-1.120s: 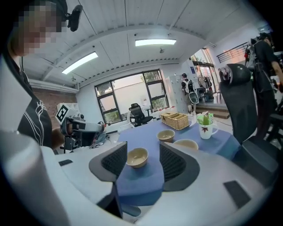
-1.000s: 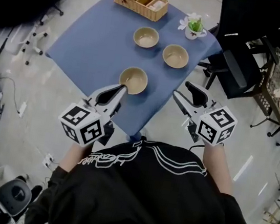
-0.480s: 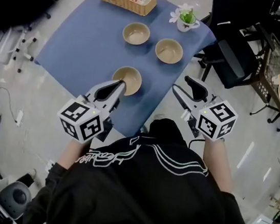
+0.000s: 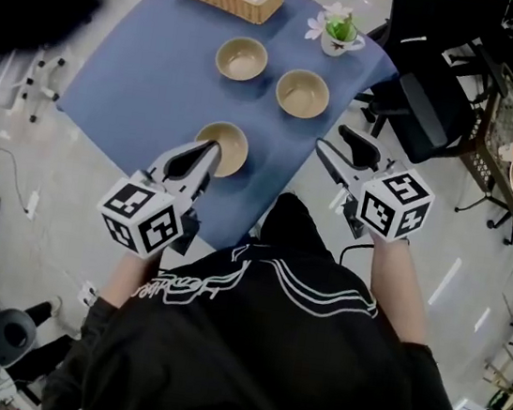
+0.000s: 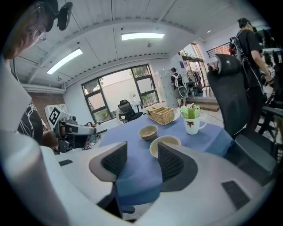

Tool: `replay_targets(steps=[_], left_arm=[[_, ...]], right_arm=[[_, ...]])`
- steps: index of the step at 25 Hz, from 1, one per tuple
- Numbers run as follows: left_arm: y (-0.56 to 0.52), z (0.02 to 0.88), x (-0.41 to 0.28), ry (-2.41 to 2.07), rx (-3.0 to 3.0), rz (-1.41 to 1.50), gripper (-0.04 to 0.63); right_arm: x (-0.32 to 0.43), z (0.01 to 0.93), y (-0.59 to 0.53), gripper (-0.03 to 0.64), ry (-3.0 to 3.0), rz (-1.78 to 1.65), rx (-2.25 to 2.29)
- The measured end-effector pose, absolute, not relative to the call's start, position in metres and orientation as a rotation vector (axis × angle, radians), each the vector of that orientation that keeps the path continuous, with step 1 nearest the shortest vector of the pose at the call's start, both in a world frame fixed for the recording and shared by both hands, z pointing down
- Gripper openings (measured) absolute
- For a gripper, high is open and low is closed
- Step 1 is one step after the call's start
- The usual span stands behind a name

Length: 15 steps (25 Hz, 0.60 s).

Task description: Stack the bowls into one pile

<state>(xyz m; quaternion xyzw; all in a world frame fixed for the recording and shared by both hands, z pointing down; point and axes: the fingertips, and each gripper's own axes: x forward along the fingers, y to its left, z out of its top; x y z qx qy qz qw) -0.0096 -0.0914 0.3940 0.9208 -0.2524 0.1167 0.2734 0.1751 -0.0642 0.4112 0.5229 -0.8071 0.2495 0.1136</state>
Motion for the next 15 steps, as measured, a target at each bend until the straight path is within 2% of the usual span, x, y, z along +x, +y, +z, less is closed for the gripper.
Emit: replay_targets(steps=[15], left_arm=[[-0.139,0.410,0.014,-0.859,2.336,0.350,0.031]], right_arm=[[0.224,0.477,-0.137,0.225,-2.268,0.857,1.361]])
